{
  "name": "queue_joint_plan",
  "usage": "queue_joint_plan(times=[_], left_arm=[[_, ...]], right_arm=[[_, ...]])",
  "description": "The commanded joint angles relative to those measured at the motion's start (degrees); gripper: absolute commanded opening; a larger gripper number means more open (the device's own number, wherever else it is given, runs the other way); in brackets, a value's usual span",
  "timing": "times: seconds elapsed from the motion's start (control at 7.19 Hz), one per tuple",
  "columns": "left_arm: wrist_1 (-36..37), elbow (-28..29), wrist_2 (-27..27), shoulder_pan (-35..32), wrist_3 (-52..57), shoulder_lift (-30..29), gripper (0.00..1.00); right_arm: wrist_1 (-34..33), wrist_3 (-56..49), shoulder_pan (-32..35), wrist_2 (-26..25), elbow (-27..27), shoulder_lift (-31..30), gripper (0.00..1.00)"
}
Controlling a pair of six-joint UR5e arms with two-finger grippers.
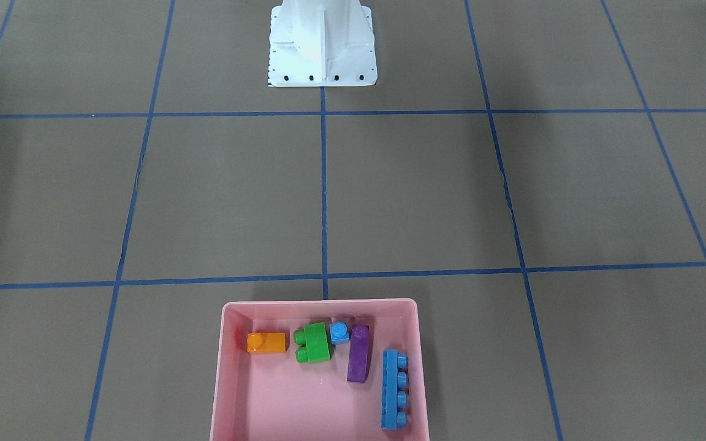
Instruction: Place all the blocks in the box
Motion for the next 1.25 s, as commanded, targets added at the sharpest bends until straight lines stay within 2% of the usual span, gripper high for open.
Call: queue_joint_plan(times=[0.0,0.28,0.56,1.11], left_arm=[[-0.1,-2.1,-0.9,-0.3,-0.4,2.0,1.0],[0.1,-2.1,-1.4,-0.3,0.1,2.0,1.0],[0.0,-5.0,-1.2,-0.4,0.2,2.9,1.0],[0.0,-4.7,-1.5,-0.1,0.2,2.9,1.0]], right_arm=[[0.1,-0.1,-2.8,-0.1,1.2,0.2,1.0],[0.0,-0.1,-2.5,-0.2,2.8,-0.5,1.0],[0.0,0.5,-2.7,-1.1,3.0,0.6,1.0],[0.0,-0.1,-2.5,0.7,4.8,-0.8,1.0]])
